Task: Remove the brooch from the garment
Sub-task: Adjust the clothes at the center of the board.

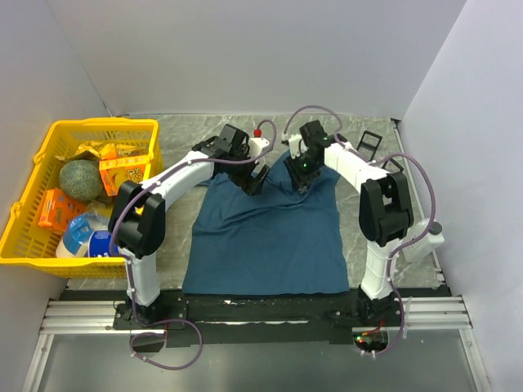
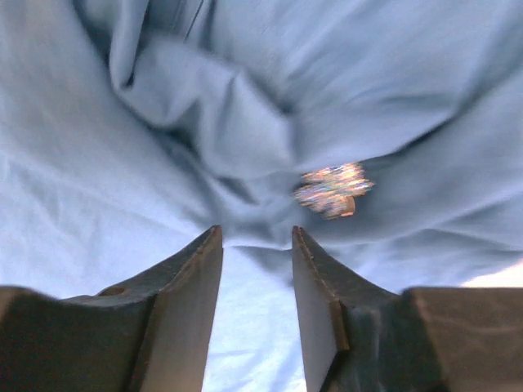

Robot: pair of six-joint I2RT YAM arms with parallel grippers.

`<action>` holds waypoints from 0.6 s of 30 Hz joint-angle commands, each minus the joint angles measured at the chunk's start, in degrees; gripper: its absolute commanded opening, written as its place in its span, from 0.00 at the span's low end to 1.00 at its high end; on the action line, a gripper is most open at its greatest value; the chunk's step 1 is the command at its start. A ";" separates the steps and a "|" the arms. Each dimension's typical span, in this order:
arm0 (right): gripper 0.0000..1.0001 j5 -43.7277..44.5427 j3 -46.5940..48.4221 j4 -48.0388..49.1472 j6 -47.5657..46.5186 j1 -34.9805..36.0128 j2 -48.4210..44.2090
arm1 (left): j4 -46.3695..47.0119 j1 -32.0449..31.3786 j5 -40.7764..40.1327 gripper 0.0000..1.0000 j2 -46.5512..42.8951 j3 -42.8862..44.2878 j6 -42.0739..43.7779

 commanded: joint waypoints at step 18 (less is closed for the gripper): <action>0.66 5.73 4.09 0.44 -2.90 -1.45 5.81 | 2.93 -1.01 3.18 0.96 0.65 -0.33 -2.09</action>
